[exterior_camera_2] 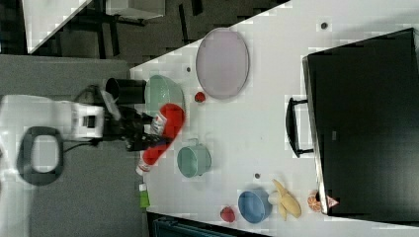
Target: Pick Ketchup from oven and place it on table.
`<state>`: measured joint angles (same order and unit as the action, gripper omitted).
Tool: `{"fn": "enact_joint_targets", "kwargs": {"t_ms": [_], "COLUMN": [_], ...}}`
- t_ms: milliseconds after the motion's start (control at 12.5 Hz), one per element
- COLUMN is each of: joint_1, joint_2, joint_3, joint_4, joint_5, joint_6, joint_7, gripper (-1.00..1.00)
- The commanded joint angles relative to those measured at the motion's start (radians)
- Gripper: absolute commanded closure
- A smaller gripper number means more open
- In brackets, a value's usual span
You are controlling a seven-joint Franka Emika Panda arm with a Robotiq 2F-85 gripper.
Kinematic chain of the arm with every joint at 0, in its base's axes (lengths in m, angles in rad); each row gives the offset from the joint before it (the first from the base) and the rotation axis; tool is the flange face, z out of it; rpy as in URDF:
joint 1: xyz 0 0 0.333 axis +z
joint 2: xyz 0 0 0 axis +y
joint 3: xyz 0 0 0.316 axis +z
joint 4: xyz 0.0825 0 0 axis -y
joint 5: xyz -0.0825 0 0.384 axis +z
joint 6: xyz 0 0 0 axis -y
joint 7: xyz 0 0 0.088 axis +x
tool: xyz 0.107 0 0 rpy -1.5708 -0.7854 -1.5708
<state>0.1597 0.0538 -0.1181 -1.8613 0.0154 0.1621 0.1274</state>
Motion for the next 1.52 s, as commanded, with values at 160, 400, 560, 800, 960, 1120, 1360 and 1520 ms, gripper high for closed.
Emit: {"fn": "enact_joint_targets", "kwargs": {"t_ms": [160,400,560,800,960,1120,1360,1520], "joint_1": [-0.054,-0.053,-0.053,-0.053,-0.053,-0.053,-0.053,-0.052], "joint_2": [0.007,0.083,0.152,0.245,0.291,0.292,0.185,0.092], "joint_3": [-0.038,-0.038,-0.037,-0.032,-0.03,-0.03,-0.03,-0.03], "joint_4": [-0.212,-0.338,-0.366,-0.369,-0.37,-0.359,-0.319,-0.261], "joint_5": [0.014,0.015,0.018,0.019,0.02,0.02,0.02,0.02], "joint_6": [0.247,0.473,0.562,0.639,0.694,0.72,0.647,0.526], "joint_7": [0.042,0.042,0.042,0.042,0.042,0.043,0.06,0.06], "gripper": [-0.27,-0.27,-0.27,-0.33,-0.74,-1.0,-1.0,-1.0]}}
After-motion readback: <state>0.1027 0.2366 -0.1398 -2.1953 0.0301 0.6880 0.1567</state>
